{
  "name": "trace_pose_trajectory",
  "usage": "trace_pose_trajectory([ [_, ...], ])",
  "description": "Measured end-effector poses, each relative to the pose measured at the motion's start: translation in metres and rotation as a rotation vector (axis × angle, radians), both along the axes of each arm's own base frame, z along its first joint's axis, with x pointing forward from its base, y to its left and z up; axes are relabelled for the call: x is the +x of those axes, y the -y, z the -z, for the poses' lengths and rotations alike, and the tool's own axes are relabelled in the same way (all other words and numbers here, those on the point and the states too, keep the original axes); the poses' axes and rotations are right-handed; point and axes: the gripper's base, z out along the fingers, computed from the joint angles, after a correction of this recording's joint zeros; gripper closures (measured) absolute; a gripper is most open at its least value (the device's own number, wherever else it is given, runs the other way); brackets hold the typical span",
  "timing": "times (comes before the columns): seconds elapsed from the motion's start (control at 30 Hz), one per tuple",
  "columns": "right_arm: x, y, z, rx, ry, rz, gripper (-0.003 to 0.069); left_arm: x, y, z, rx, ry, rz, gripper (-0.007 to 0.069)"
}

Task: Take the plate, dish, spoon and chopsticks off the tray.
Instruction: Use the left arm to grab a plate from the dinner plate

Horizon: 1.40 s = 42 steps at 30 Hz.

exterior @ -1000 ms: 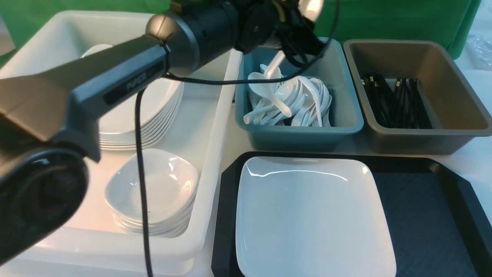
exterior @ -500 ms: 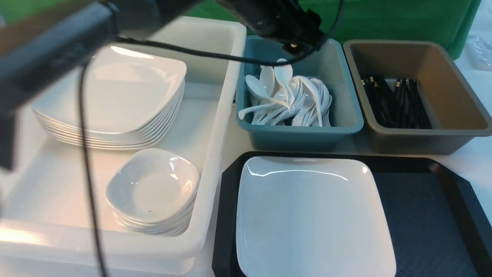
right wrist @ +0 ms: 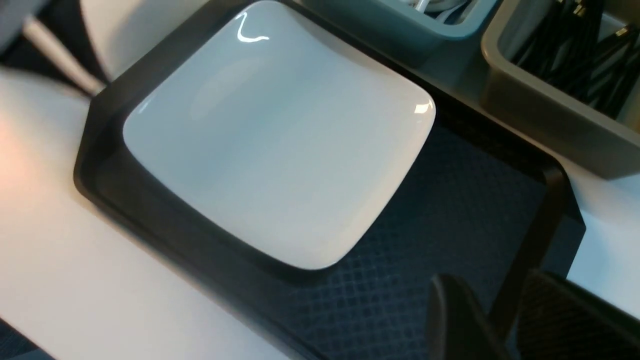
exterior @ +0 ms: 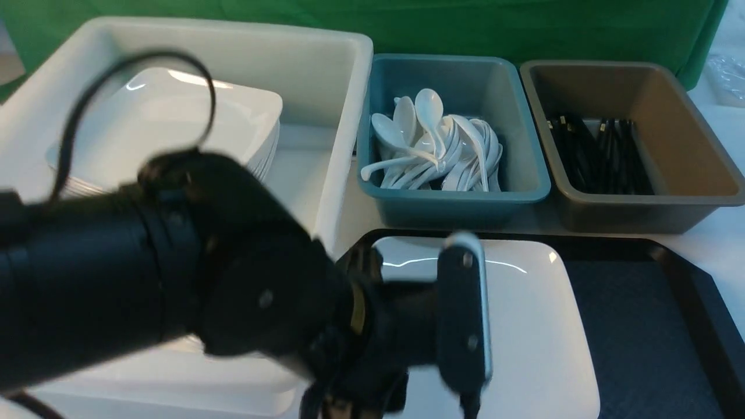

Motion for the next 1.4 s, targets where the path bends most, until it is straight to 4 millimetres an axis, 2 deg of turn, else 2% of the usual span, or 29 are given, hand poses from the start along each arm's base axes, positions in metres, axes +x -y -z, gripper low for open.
trace_pose_trajectory([
  [0.07, 0.000, 0.000, 0.000, 0.000, 0.000, 0.000, 0.0425, -0.008, -0.001, 0.020, 0.043, -0.019, 0.066, 0.0428],
  [0.17, 0.000, 0.000, 0.000, 0.005, -0.004, -0.002, 0.0425, -0.008, 0.001, 0.032, 0.065, -0.028, 0.085, 0.0331],
  [0.2, -0.001, -0.001, 0.000, 0.008, -0.008, -0.005, 0.0425, -0.004, 0.003, 0.041, 0.078, -0.012, 0.098, 0.0237],
  [0.23, -0.001, -0.001, 0.000, 0.008, -0.008, -0.005, 0.0425, -0.004, 0.003, 0.041, 0.078, -0.012, 0.098, 0.0237],
  [0.27, -0.001, -0.001, 0.000, 0.012, -0.012, -0.007, 0.0425, 0.000, 0.006, 0.046, 0.092, 0.015, 0.113, 0.0174],
  [0.37, -0.001, -0.002, 0.001, 0.018, -0.018, -0.011, 0.0424, 0.006, 0.009, 0.056, 0.116, 0.053, 0.139, 0.0130],
  [0.6, -0.002, -0.002, 0.001, 0.023, -0.023, -0.014, 0.0424, 0.018, 0.017, 0.074, 0.138, 0.133, 0.167, 0.0158],
  [1.0, -0.002, -0.003, 0.002, 0.022, -0.027, -0.014, 0.0424, 0.016, 0.013, 0.084, 0.202, 0.105, 0.177, 0.0183],
  [1.17, 0.000, -0.004, 0.010, 0.001, -0.049, -0.014, 0.0424, 0.021, 0.016, 0.094, 0.215, 0.140, 0.214, 0.0183],
  [1.4, 0.000, -0.005, 0.015, -0.011, -0.058, -0.016, 0.0424, 0.025, 0.020, 0.097, 0.193, 0.181, 0.235, 0.0187],
])
